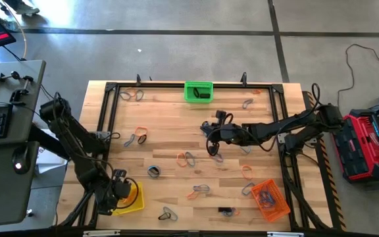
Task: Sort rubber bands into baskets
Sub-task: Put the orange rubber band into the yellow bin, then put the black rubber band into the green bin
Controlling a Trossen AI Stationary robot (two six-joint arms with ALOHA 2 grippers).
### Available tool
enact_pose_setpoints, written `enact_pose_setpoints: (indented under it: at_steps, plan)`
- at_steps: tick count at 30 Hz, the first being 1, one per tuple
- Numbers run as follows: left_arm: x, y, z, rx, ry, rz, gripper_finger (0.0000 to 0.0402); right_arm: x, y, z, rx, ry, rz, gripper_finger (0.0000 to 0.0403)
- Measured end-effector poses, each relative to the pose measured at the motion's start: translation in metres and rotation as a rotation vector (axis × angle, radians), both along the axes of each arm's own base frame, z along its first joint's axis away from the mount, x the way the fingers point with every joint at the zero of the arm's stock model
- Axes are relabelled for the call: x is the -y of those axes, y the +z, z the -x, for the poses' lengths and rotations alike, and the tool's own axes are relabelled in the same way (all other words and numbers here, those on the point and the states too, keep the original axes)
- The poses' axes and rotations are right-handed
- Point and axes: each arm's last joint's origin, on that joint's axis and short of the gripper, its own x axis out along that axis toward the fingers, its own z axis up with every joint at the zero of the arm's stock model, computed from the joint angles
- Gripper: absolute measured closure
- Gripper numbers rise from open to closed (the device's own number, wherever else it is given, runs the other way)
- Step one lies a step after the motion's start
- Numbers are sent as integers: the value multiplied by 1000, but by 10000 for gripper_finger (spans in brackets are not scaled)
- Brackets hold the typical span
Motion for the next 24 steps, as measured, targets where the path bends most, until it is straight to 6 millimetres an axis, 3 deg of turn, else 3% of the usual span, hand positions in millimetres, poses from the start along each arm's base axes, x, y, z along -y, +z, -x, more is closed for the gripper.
enact_pose_setpoints:
  at_steps: [8, 12, 16, 21, 24]
  plan:
    - [-1, 0, 0, -10, 23, -1, 299, 0, 0, 0, 6, -6, -12, 395]
    - [-1, 1, -1, -7, 33, -2, 283, 0, 0, 0, 6, -6, -12, 385]
    - [-8, 6, -12, -8, 138, -12, 311, 0, 0, 0, 6, -6, -12, 379]
    - [-29, 19, -19, 36, 173, -35, 391, 0, 0, 0, 6, -6, -12, 377]
    - [-47, 32, -21, 116, 225, -61, 391, 0, 0, 0, 6, -5, -12, 377]
